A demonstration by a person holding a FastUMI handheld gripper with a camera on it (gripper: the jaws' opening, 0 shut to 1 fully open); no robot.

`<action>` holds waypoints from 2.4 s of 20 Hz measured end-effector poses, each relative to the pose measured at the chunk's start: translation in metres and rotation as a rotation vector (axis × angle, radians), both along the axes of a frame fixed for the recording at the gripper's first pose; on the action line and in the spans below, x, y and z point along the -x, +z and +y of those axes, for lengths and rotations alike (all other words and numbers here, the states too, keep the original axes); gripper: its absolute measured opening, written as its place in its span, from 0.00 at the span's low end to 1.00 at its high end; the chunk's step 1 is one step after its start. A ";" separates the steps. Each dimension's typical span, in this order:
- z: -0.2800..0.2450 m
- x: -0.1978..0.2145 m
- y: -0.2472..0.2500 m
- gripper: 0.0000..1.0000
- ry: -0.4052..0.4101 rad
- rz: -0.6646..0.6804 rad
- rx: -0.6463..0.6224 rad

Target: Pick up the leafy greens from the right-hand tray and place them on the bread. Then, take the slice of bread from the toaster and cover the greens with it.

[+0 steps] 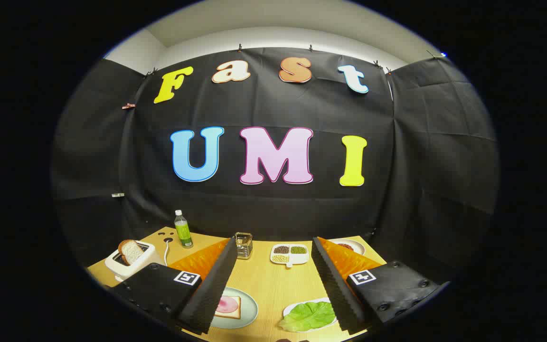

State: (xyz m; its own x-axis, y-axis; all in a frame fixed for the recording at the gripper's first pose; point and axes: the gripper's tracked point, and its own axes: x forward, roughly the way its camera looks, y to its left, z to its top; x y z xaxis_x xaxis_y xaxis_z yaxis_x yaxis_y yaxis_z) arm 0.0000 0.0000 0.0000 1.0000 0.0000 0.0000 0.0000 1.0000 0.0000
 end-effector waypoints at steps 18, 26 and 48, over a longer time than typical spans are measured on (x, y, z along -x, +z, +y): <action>-0.019 -0.008 -0.027 0.97 -0.013 0.073 -0.004; -0.037 -0.021 -0.054 0.98 -0.030 0.137 -0.031; -0.090 -0.041 -0.302 1.00 -0.009 0.663 -0.020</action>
